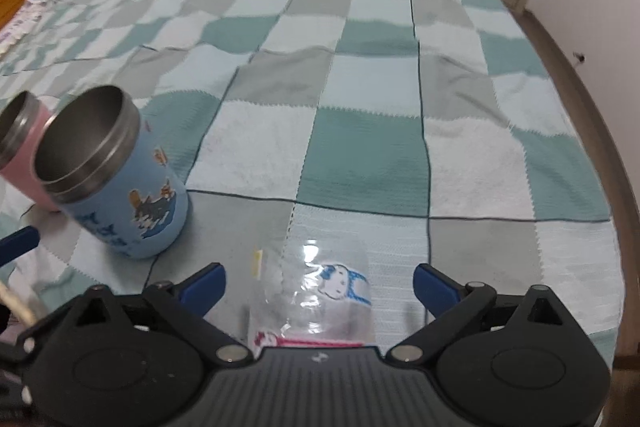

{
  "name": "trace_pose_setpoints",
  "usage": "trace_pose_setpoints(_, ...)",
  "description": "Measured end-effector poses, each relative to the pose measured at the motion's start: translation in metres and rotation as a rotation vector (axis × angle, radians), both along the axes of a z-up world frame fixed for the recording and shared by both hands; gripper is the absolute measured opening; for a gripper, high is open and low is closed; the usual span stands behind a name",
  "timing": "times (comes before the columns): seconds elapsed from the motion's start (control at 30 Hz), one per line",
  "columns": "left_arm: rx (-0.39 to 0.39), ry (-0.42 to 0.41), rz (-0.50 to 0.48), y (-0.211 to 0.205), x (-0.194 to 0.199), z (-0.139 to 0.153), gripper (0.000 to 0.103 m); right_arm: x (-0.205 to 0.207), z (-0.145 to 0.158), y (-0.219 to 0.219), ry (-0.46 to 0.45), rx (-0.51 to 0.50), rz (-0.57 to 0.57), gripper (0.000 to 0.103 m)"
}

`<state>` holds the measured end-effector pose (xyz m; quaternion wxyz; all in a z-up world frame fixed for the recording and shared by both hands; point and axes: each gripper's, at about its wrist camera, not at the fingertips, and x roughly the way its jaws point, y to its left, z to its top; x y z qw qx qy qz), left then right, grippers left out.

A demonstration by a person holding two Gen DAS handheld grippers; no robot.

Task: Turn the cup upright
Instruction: 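Lift the clear bottle with the right gripper and rotate it upright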

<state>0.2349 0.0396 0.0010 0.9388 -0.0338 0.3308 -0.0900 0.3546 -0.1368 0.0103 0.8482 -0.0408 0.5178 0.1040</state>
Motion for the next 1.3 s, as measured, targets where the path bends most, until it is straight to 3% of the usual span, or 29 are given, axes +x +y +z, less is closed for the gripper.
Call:
trace_pose_setpoints(0.1,0.0,0.002,-0.004,0.001,0.002,-0.002,0.103,0.008,-0.009,0.006,0.035,-0.017,-0.012,0.089)
trace_pose_setpoints(0.17,0.004,0.006,-0.009,-0.001,0.004,-0.004,0.103,0.007,-0.011,0.005,0.048,-0.007,-0.017,0.064)
trace_pose_setpoints(0.2,0.005,0.01,-0.011,-0.002,0.005,-0.005,0.103,0.006,-0.01,0.003,0.048,0.016,-0.02,0.061)
trace_pose_setpoints(0.4,-0.005,0.002,-0.034,-0.008,0.006,-0.006,0.103,-0.022,0.017,-0.011,-0.1,0.068,0.008,0.061)
trace_pose_setpoints(0.53,-0.01,-0.011,-0.044,-0.014,0.003,-0.003,0.103,-0.051,0.031,-0.021,-0.338,0.145,0.047,0.061)
trace_pose_setpoints(0.67,-0.013,-0.016,-0.036,-0.019,0.0,-0.002,0.103,-0.063,0.019,-0.03,-0.565,0.241,0.047,0.061)
trace_pose_setpoints(0.77,-0.007,-0.013,-0.014,-0.018,-0.002,-0.003,0.103,-0.054,0.006,-0.032,-0.663,0.277,0.04,0.061)
trace_pose_setpoints(1.0,0.014,0.0,0.032,-0.013,-0.005,-0.006,0.103,-0.027,-0.022,-0.036,-0.72,0.303,0.013,0.062)
trace_pose_setpoints(1.3,0.007,-0.006,0.033,-0.02,-0.008,-0.005,0.103,-0.044,-0.041,-0.043,-0.765,0.27,0.028,0.064)
